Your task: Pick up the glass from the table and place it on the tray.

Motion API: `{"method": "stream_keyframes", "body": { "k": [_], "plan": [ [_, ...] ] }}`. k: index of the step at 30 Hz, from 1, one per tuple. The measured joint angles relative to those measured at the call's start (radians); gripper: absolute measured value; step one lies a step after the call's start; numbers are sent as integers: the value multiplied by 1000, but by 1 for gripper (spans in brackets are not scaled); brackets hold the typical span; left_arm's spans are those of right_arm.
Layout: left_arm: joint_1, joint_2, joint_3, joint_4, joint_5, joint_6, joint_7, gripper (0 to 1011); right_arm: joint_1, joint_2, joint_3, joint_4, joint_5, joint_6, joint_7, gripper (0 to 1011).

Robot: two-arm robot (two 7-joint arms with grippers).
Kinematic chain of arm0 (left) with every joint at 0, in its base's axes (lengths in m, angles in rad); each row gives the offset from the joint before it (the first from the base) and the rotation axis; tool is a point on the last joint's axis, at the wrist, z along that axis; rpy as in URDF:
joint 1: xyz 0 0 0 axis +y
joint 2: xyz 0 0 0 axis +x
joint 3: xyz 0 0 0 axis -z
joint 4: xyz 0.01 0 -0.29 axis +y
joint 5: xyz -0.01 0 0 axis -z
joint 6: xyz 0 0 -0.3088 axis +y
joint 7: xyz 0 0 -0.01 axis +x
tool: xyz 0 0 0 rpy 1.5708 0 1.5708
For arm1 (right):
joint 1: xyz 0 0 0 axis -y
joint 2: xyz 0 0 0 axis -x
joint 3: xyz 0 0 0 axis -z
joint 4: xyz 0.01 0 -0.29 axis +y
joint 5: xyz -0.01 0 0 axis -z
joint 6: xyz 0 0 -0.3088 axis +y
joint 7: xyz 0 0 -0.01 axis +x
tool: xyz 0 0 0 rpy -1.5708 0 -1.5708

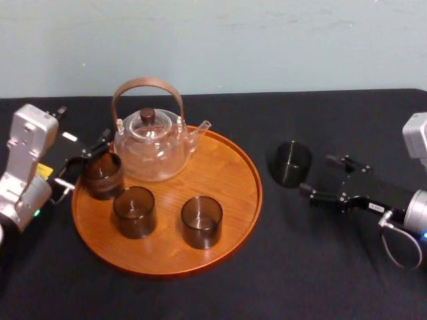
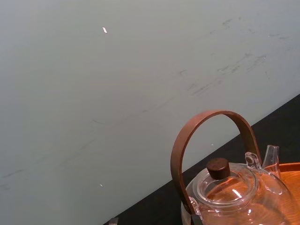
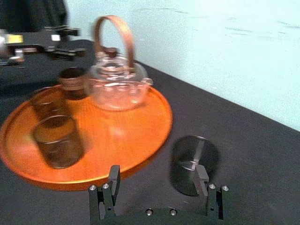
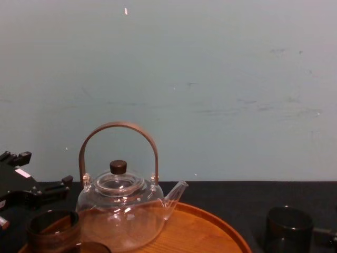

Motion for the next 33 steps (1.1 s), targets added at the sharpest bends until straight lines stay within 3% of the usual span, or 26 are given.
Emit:
{"method": "stream_keyframes", "body": {
  "k": [6, 16, 33],
  "plan": [
    [0, 0, 0, 0, 0, 0, 0, 1001, -2, -22, 32, 21, -1, 37, -50, 1002],
    [0, 0, 0, 0, 0, 0, 0, 1001, 27, -61, 44, 79, -20, 103, -76, 1002],
    [0, 0, 0, 0, 0, 0, 0, 1001, 138, -131, -7, 200, -69, 158, -27, 1003]
  ]
}}
